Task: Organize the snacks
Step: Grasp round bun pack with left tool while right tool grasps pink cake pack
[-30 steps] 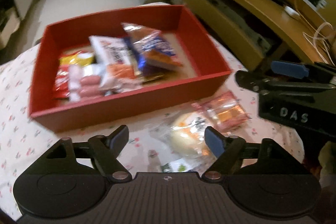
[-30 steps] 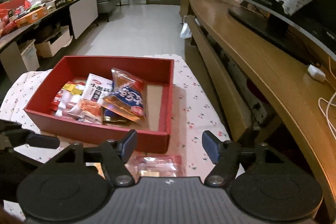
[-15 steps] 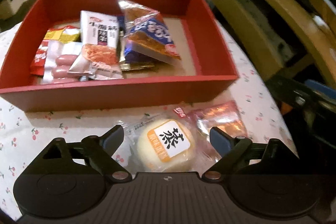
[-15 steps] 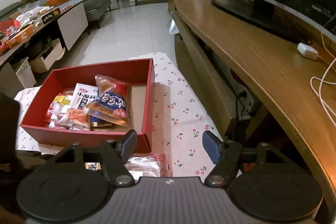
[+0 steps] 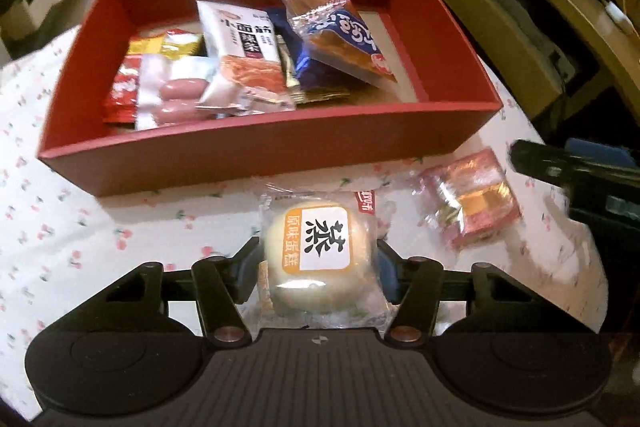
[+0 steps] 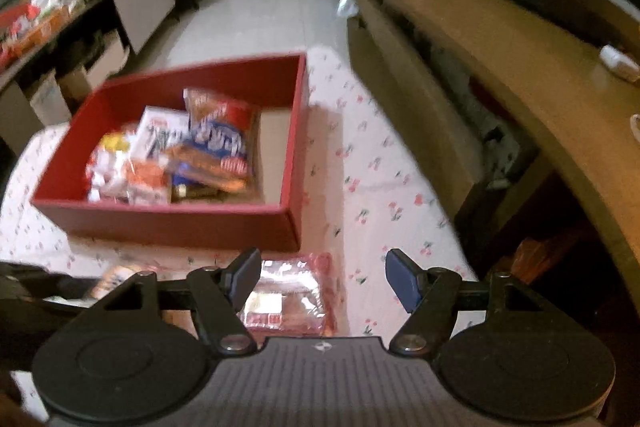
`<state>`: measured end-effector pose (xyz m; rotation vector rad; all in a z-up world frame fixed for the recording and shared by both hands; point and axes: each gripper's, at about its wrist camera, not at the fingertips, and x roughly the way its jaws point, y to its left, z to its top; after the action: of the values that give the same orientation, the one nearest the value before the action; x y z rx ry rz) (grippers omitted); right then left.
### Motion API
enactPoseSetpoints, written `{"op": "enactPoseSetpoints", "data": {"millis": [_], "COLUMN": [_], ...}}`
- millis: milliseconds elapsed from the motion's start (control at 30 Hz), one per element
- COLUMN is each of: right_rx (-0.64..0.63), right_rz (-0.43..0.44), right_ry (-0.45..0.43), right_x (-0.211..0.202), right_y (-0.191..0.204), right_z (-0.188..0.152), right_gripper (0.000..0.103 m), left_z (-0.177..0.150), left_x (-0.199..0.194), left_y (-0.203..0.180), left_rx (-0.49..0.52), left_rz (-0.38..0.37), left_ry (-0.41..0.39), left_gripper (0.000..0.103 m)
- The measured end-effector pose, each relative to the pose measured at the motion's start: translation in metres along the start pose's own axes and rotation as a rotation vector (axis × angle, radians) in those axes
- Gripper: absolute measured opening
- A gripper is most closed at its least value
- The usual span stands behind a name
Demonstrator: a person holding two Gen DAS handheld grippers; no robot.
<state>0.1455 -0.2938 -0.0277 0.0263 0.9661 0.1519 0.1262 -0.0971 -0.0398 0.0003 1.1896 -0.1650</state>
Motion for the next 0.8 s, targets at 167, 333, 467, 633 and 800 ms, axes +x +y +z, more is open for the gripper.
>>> {"op": "enactPoseSetpoints", "data": {"millis": [167,333,467,633,800], "right_rx": [-0.026,-0.083,-0.083,-0.143,-0.197], "right_rz": [0.006,-0.031,-0.014,-0.025,-0.014], "right_ry": [0.093,0.133,0.166,0.138,0.127], "right_x": [0.033,0.053,0.061,0.056,0.045], "right_y": [0.017,0.028,0.030,0.043,0.052], "right_z": [-0.001,-0.004,-0.008,-0.012,-0.018], "right_gripper": [0.088,0.094,0.093,0.083,0.078], "left_z": [-0.004,-0.004,-0.001,-0.002,-0.009], "left_x": [-0.009,-0.004,0.005,0.019,0.014], "left_y": [0.016,0.023,0.024,0.023,0.014], "left_rx": [0.006,-0.009,-0.011,0.002,0.065], "left_rz": [-0.025,-0.071,-0.070,-0.027,0.019], "left_ry": [-0.013,-0.021,-0.019,-0.004,-0.024], "left_gripper": [0.064,0.067,0.071,0.072,0.066]}}
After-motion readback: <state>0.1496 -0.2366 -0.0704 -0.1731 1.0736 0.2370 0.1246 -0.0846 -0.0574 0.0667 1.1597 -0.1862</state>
